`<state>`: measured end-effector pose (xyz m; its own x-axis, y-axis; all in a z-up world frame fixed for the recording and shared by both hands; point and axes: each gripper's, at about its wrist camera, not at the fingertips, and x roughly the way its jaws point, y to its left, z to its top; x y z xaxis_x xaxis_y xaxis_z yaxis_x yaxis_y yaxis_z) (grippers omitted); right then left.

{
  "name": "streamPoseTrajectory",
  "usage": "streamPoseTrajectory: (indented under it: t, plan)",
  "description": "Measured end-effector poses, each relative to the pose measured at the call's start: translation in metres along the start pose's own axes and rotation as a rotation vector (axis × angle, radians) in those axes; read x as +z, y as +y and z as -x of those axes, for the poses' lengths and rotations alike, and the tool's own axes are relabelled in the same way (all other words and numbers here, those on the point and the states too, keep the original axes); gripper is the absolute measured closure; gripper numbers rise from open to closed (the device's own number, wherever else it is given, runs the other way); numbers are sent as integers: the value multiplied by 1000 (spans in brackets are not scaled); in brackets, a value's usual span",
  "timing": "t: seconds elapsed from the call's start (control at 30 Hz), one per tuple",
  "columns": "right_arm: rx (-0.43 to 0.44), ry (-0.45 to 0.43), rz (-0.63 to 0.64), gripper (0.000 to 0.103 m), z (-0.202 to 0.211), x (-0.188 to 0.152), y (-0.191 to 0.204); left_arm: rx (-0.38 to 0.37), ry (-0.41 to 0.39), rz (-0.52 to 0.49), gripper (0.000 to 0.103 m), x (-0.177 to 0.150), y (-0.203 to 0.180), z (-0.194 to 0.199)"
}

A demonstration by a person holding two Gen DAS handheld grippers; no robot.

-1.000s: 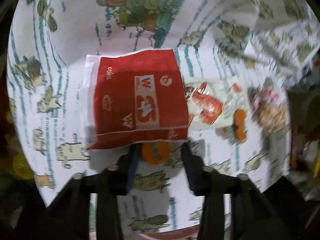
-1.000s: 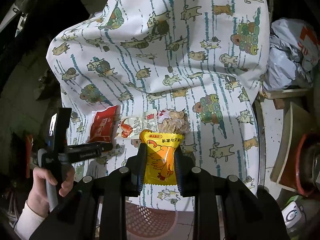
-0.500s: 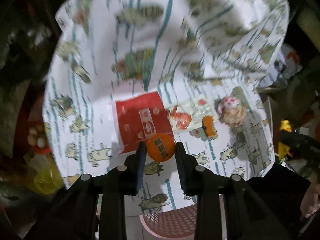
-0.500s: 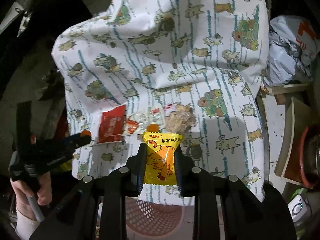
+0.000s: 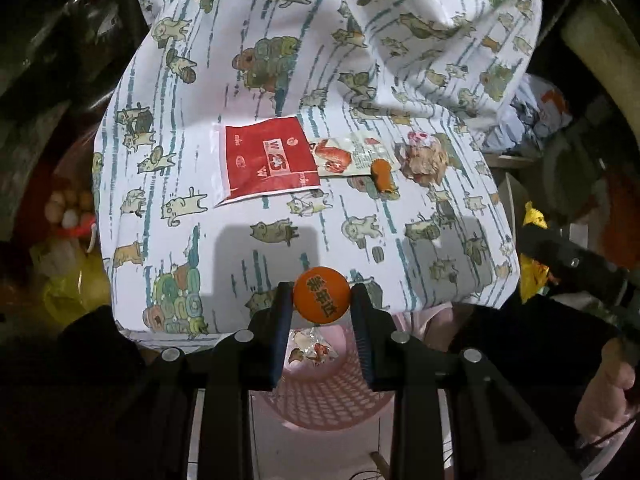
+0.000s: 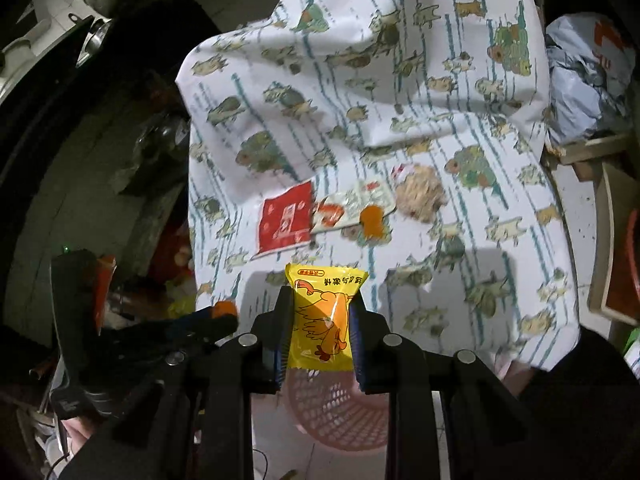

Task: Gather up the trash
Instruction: 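Carry both tools over the pink basket and open them to drop the items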

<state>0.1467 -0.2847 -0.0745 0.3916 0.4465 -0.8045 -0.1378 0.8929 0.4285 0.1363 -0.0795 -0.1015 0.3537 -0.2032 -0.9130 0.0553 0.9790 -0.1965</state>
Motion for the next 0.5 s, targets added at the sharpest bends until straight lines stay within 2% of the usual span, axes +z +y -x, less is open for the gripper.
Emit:
streamPoseTrajectory:
  t: [0.13,0.23,0.3,0.4,0.5]
  plan:
    - [-13,3,-9,76,1,-17,4,-1,-10,-8,75,-13,1,6]
    - [-104,-5,-17,76,-3,-26,1,-4,11,18,75,-18,9,2]
    - [-131,20,5,76,-12,-27,0,11,21,22,75,-19,15,-6]
    - [-114,87,-26,76,-33,-33,-6,13,85,14,75,-28,19,-27]
    - [-151,133,-12,76,-52,-42,-7,3,184,13,75,-44,19,-56]
